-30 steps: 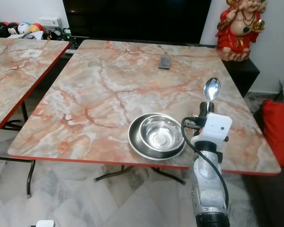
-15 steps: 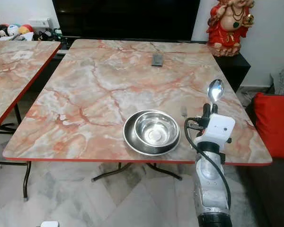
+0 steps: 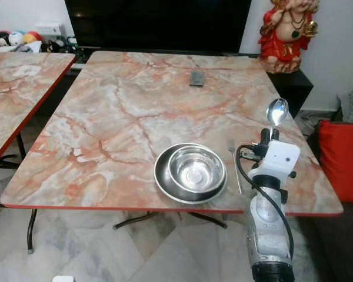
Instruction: Setting the table
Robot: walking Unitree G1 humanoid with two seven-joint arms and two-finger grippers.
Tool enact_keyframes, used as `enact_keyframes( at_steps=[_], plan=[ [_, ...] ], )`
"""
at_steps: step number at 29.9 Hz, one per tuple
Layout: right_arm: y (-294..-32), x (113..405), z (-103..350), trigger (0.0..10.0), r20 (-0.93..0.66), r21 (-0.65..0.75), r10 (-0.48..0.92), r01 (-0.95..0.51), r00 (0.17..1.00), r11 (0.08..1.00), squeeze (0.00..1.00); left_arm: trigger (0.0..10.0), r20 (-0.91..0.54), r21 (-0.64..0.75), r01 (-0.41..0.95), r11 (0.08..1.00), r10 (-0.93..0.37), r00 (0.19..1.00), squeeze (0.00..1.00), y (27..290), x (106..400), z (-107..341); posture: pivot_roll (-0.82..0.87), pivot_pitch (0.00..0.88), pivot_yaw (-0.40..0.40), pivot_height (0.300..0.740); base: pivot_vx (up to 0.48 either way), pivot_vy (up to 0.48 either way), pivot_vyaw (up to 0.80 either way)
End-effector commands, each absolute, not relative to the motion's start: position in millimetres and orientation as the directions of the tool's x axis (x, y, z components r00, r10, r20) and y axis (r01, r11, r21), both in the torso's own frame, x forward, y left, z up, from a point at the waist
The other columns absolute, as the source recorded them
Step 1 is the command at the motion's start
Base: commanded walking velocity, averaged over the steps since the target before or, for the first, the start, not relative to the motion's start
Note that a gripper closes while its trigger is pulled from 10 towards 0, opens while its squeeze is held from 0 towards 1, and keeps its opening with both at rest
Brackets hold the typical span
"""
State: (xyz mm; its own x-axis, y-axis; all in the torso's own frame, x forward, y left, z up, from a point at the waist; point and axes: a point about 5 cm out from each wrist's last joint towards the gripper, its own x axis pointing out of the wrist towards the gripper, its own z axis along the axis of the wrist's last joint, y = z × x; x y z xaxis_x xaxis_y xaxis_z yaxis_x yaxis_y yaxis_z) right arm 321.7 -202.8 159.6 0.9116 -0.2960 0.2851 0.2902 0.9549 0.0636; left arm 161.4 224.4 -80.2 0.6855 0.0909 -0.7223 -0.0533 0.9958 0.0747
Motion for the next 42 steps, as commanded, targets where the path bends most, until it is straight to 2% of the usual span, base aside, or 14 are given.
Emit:
enact_keyframes(
  at_steps=[1, 23, 42],
  plan=[
    [-207, 323, 162, 10.0, 0.293, 0.059, -0.309, 0.305, 0.905, 0.950, 0.00, 10.0, -0.747, 0.074, -0.042, 0.996, 0.084, 0.660, 0.00, 224, 154, -84, 0.02, 0.107, -0.026, 0.740, 0.322, 0.000, 0.00],
    [-216, 331, 173, 10.0, 0.330, 0.057, -0.336, 0.336, 0.882, 0.940, 0.00, 10.0, -0.755, 0.069, -0.039, 0.997, 0.078, 0.651, 0.00, 224, 151, -85, 0.02, 0.115, -0.022, 0.740, 0.015, 0.000, 0.00],
    [-218, 332, 174, 10.0, 0.339, 0.063, -0.340, 0.340, 0.877, 0.938, 0.00, 10.0, -0.750, 0.062, -0.044, 0.997, 0.075, 0.657, 0.00, 222, 153, -85, 0.01, 0.115, -0.024, 0.740, 0.270, 0.000, 0.00]
  ],
)
